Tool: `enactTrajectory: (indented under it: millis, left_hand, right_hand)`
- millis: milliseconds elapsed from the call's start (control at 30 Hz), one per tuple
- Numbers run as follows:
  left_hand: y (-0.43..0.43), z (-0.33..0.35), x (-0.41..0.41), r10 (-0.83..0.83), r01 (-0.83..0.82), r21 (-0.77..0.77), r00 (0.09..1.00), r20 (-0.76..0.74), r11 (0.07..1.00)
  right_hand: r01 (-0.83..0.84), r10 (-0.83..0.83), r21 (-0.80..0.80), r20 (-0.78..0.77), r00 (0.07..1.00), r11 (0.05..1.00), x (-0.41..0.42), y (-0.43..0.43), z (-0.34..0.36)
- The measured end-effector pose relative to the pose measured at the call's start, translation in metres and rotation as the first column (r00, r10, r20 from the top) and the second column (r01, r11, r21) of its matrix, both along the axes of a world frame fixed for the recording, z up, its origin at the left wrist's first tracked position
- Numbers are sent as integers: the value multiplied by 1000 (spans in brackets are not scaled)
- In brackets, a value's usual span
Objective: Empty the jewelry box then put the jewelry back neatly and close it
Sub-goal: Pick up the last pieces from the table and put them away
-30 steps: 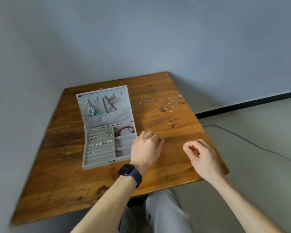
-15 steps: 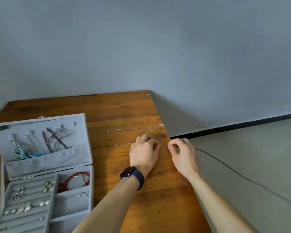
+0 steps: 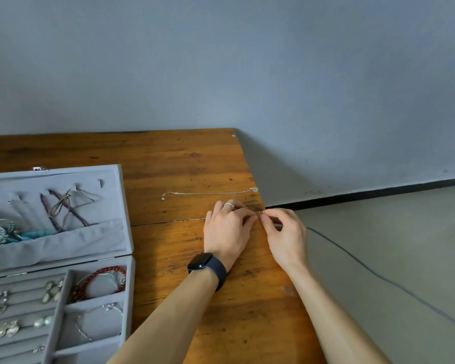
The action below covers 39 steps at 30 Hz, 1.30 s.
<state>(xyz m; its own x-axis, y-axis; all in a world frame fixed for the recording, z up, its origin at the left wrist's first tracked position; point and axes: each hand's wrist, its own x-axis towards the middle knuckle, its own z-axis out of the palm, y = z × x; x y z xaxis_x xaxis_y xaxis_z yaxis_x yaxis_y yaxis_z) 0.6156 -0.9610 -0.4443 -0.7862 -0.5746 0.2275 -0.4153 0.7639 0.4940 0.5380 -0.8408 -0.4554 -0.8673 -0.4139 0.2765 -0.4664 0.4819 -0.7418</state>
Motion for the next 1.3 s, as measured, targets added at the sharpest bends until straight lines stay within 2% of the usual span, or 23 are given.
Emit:
enactTrajectory:
  millis: [267,433,600,733,900,1100,1300]
  left_hand:
    - [3,4,11,-28,27,35,999,28,999]
    - [20,11,55,-87,91,-34,989,116,995]
    - [38,32,119,-115,122,-34,981,156,992]
    - [50,47,178,-110,126,-112,985,136,986]
    - [43,55,251,-66,99,-329,992,110,939]
    - [23,65,319,93,-48,-337,989,119,940]
    - [-4,66,371,171,-141,-323,983,64,936]
  right_hand:
    - [5,-6,91,16,1000,996,8,7,5]
    - [-13,-10,250,90,996,968,32,21,21]
    - [-113,91,399,75,993,910,83,40,43]
    - [-180,188,399,20,982,899,136,56,53]
    - [-264,301,338,-62,951,903,206,74,53]
    - [-335,378,308,-91,922,891,266,71,54]
    - [-394,418,253,-47,907,884,293,56,50]
